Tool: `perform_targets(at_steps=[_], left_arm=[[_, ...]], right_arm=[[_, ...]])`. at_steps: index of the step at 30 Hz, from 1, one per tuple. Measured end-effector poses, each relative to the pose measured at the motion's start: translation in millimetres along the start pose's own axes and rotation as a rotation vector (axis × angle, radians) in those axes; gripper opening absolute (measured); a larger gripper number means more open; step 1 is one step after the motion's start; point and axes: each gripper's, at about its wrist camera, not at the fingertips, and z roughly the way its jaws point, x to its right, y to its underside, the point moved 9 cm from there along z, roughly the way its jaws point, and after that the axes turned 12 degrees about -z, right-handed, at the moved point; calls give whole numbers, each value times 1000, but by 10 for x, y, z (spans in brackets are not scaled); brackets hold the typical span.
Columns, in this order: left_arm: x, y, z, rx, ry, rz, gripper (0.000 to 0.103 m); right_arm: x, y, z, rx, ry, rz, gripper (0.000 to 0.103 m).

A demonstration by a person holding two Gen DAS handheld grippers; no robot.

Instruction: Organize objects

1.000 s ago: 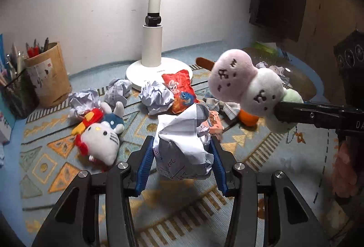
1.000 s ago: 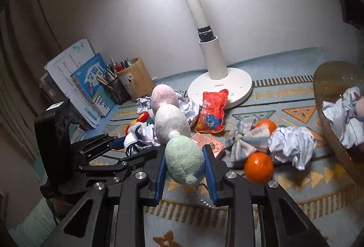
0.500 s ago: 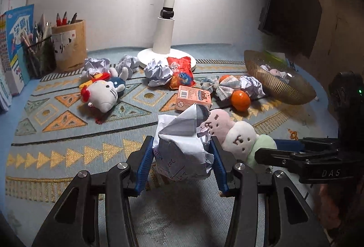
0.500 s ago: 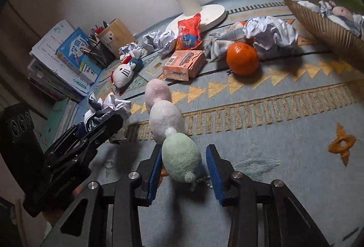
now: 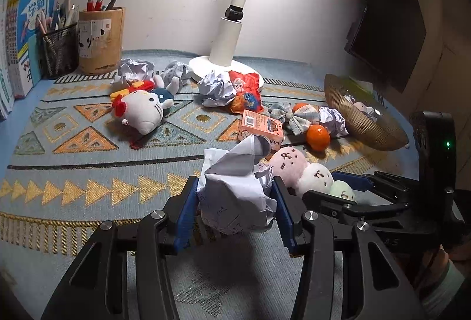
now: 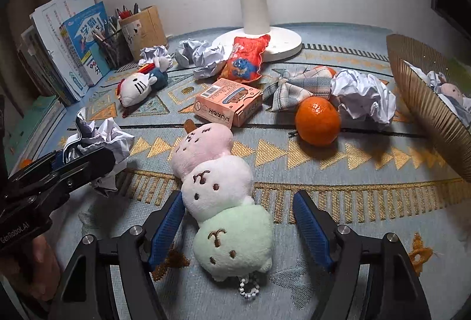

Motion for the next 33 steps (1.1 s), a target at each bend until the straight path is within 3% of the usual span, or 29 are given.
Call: perform_targets(at_steps=[2, 7, 28, 33], left_arm=[[-2, 3, 6, -3, -1, -1, 46], [-6, 5, 17, -2, -6, 0, 46], [-7, 22, 53, -18, -23, 6, 46], [154, 34, 104, -19, -83, 99, 46]], right_arm=[[-57, 7, -45, 23, -3, -25, 60], [-272, 20, -13, 8, 76, -165, 48], [-236, 7, -33, 36, -3, -109, 47], [-115, -23, -173, 98, 32, -52, 47]])
